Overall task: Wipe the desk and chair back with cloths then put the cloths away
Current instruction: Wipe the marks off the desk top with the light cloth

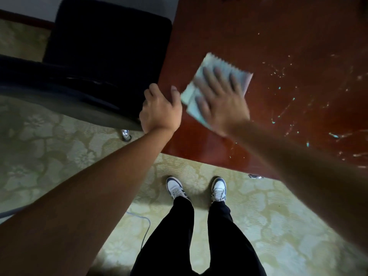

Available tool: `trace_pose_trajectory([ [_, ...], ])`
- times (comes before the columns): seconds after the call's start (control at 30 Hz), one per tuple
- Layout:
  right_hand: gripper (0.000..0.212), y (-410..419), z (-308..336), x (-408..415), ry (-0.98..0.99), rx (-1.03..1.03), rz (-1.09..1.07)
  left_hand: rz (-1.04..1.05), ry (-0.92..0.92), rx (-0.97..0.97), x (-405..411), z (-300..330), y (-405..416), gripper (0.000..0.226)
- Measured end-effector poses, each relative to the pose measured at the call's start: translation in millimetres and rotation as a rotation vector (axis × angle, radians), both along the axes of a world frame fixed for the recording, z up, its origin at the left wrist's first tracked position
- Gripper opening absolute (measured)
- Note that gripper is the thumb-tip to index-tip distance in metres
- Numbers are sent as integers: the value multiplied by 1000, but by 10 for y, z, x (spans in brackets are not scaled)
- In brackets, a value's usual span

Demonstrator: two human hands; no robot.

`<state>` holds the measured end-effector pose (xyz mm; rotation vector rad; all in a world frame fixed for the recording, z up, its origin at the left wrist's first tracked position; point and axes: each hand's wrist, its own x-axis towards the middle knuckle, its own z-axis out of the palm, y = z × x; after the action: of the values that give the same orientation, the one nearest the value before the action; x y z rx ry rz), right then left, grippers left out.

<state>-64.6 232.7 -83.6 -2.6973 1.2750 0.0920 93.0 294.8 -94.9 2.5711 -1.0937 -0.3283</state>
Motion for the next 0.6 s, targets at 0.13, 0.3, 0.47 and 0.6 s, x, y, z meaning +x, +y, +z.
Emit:
trace_pose_trajectory([
  [0.13,55,772,9,-335,29,65,142,-33,-37,-16,-15,-11,12,53],
  [0.3,54,-119,60,-136,35,95,105,-25,-21,-18,-11,-12,2,53],
  [0.47,54,-878,-27,7,-35,60,-57,-91,-133,-62,-33,-2,35,51],
  [0.6,55,-407,12,-148,-27,42,116,-305,-284,-103,-120,75,-105,44],
])
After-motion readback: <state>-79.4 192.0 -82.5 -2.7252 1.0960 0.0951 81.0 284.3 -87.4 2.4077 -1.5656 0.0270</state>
